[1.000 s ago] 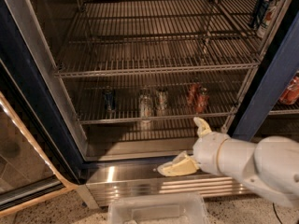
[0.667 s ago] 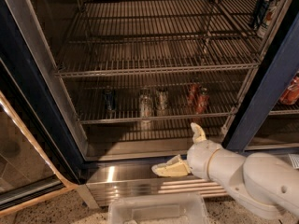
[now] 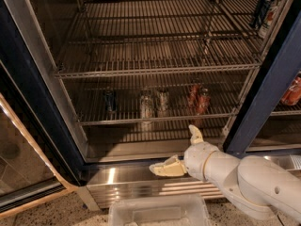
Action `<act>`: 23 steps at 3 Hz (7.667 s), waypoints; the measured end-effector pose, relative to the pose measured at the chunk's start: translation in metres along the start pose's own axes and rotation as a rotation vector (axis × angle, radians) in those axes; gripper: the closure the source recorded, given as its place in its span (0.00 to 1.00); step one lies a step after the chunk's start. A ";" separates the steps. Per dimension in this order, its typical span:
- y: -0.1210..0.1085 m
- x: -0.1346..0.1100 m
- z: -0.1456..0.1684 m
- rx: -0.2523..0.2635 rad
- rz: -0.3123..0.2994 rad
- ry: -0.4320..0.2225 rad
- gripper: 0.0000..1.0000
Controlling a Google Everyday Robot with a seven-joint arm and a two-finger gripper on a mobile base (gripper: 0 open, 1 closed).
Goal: Pick 7up can from bottom shelf of fridge
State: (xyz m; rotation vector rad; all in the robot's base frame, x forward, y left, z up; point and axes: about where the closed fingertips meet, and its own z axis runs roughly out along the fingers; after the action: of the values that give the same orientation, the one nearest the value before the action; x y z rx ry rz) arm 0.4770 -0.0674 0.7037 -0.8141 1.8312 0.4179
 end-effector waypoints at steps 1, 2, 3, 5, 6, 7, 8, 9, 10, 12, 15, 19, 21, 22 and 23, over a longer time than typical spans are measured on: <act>0.003 0.007 0.010 0.006 0.023 -0.021 0.00; -0.005 0.012 0.022 0.064 0.048 -0.090 0.00; -0.022 0.018 0.034 0.152 0.070 -0.168 0.00; -0.030 0.065 0.066 0.153 0.233 -0.245 0.00; -0.030 0.065 0.066 0.153 0.234 -0.245 0.00; -0.034 0.069 0.071 0.156 0.247 -0.259 0.00; -0.061 0.073 0.073 0.217 0.278 -0.326 0.00; -0.082 0.087 0.084 0.263 0.324 -0.404 0.00; -0.102 0.097 0.104 0.259 0.362 -0.430 0.00; -0.135 0.079 0.143 0.292 0.254 -0.374 0.00; -0.173 0.067 0.178 0.338 0.220 -0.354 0.00; -0.246 0.083 0.205 0.476 0.248 -0.343 0.44; -0.246 0.065 0.238 0.435 0.199 -0.331 0.44; -0.257 0.050 0.273 0.401 0.166 -0.330 0.46; -0.273 0.055 0.285 0.410 0.204 -0.325 0.46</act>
Offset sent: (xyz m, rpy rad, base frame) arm 0.0321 0.0106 -0.1022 0.3890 -0.0059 -0.1657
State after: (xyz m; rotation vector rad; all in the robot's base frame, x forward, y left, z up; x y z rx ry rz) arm 0.8488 -0.1029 0.5635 -0.2614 1.6202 0.2704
